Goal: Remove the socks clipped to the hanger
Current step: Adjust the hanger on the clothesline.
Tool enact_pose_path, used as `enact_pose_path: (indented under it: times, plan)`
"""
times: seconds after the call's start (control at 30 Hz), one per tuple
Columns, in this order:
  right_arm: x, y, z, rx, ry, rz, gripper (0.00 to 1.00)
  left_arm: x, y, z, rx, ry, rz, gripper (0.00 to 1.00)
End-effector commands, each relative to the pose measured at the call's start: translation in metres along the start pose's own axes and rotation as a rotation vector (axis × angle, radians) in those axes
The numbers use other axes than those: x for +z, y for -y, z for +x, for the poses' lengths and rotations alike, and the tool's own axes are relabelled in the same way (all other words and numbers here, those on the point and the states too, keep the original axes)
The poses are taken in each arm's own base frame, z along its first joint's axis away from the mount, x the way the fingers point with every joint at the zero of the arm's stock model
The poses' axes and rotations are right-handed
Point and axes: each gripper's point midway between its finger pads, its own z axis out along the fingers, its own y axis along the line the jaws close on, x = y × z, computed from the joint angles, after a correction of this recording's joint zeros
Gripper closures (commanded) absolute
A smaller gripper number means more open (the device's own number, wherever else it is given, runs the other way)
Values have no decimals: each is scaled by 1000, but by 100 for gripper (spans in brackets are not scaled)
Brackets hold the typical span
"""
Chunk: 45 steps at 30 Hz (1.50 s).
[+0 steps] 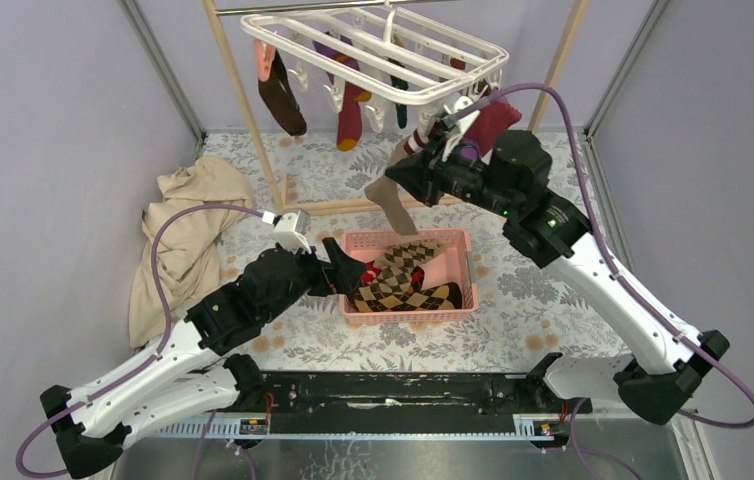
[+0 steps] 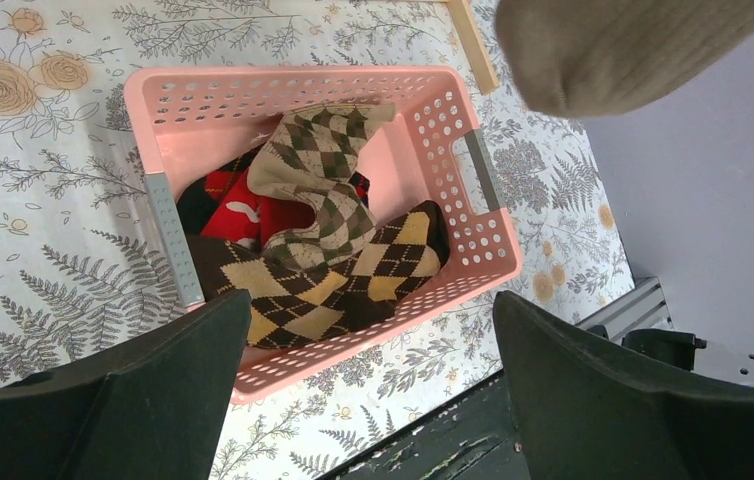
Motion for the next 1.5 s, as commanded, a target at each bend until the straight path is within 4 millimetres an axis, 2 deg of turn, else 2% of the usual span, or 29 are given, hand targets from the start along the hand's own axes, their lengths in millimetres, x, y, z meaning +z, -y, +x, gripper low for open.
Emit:
enact_pose_path:
  times: [0.0,0.37,0.53,0.67,0.87,0.97,1.03,1.1,1.2,1.33,1.47]
  plan:
    - [13,-11,-12,-86,-2,27,84,-6,17,-22,-4,65,51,1]
    - [65,-37,12,-181,-131,50,84,-12,12,-25,-5,78,41,1]
    - [94,-33,24,-193,-188,79,84,-15,13,-27,-5,84,41,1]
    - [117,-18,41,-214,-254,143,84,-18,12,-29,-6,91,38,1]
    - [147,-3,55,-251,-310,189,82,-23,9,-30,-6,95,32,1]
    - [161,0,60,-259,-323,191,78,-25,10,-31,-11,96,38,1]
    - [167,1,63,-264,-331,191,71,-27,10,-31,-12,96,40,1]
    - [167,-1,63,-265,-333,183,55,-28,10,-31,-14,97,41,1]
    - [160,-7,56,-253,-307,160,38,-30,9,-32,-16,99,39,1]
    - [137,-25,35,-228,-242,89,33,-30,9,-31,-20,97,38,1]
    - [99,-52,10,-187,-157,-13,28,-27,9,-29,-21,90,35,1]
